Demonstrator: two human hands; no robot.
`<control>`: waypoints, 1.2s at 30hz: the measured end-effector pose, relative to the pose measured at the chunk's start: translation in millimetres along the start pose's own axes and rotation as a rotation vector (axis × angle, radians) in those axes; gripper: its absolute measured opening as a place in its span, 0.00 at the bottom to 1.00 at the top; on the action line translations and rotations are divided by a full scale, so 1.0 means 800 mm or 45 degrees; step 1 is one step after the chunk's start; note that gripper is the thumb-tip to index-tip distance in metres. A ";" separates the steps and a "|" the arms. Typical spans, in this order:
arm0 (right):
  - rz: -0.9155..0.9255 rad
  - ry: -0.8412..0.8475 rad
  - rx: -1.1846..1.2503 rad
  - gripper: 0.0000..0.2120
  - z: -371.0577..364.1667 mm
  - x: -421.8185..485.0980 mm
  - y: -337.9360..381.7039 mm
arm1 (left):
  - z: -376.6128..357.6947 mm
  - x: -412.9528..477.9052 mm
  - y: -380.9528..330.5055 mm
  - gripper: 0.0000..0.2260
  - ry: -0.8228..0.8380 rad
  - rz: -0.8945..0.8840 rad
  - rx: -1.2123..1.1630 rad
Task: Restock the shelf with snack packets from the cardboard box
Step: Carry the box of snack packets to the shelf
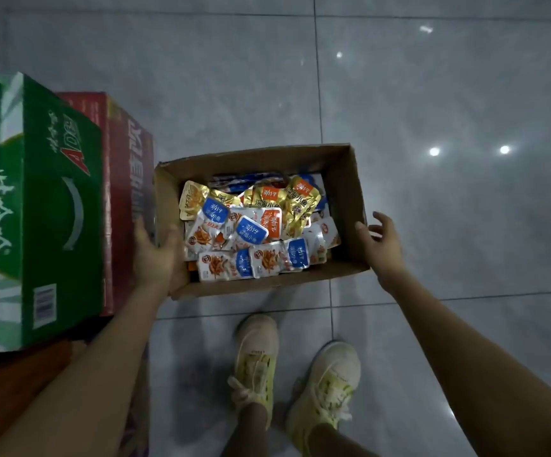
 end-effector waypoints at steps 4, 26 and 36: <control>0.056 0.086 0.090 0.25 -0.020 0.015 -0.007 | -0.019 0.021 0.004 0.33 0.038 -0.033 -0.110; -0.021 -0.102 0.455 0.23 0.110 -0.080 -0.009 | 0.031 -0.094 -0.116 0.23 0.340 -0.250 -0.149; -0.097 -0.260 0.580 0.21 0.325 -0.258 0.142 | 0.135 -0.306 -0.345 0.28 0.568 -0.409 -0.054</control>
Point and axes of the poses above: each hand's wrist, its own x-axis towards the middle knuckle, its own z-axis out of the back of the hand, y = z × x, the point moved 9 cm from there along x, towards the middle knuckle, and after that the axes turned 13 degrees about x, right-handed, at the moved point
